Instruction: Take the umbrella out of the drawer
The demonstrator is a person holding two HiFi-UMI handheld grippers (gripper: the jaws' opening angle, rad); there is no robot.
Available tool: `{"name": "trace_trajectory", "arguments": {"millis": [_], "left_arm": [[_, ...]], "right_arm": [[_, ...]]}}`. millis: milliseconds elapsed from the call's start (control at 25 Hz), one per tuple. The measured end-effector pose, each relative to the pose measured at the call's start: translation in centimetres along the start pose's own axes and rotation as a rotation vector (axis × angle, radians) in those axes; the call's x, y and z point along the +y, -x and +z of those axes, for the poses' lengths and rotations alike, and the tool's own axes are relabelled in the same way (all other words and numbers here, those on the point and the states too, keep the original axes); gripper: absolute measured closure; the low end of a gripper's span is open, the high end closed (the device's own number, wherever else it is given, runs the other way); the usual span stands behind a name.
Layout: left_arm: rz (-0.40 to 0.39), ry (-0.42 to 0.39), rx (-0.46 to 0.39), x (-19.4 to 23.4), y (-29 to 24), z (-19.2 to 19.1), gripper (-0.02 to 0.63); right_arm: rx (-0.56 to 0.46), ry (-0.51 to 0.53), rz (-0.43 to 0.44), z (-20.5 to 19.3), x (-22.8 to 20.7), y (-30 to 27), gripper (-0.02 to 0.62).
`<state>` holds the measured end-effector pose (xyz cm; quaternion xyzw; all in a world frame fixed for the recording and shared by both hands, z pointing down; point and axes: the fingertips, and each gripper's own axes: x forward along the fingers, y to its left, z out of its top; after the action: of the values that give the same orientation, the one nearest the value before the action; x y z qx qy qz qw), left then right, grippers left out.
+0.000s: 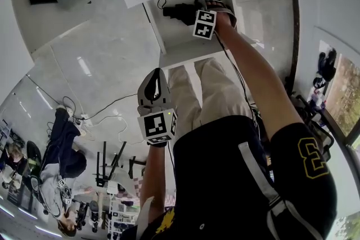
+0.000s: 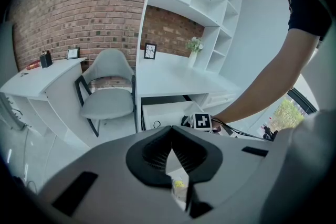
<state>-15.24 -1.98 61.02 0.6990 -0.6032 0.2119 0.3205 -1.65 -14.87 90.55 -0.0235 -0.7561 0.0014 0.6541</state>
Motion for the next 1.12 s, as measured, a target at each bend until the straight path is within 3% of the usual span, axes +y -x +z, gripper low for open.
{"name": "trace_trajectory", "arguments": {"millis": [400, 440, 480, 560, 1120], "left_arm": [[-0.001, 0.019, 0.006, 0.0, 0.4, -0.6, 0.588], [0.0, 0.027, 0.006, 0.0, 0.4, -0.7, 0.589], [0.0, 0.034, 0.006, 0.1, 0.5, -0.8, 0.588], [0.0, 0.041, 0.007, 0.0, 0.6, -0.9, 0.588], [-0.013, 0.012, 0.003, -0.8, 0.8, -0.9, 0.588]], "right_arm": [[0.002, -0.006, 0.001, 0.1, 0.0, 0.0, 0.176], [0.0, -0.004, 0.01, 0.2, 0.2, 0.1, 0.207], [-0.002, -0.001, 0.017, 0.3, 0.4, 0.3, 0.306], [-0.005, 0.008, 0.016, 0.6, 0.8, 0.4, 0.336], [-0.005, 0.01, 0.004, 0.4, 1.0, 0.2, 0.336]]}}
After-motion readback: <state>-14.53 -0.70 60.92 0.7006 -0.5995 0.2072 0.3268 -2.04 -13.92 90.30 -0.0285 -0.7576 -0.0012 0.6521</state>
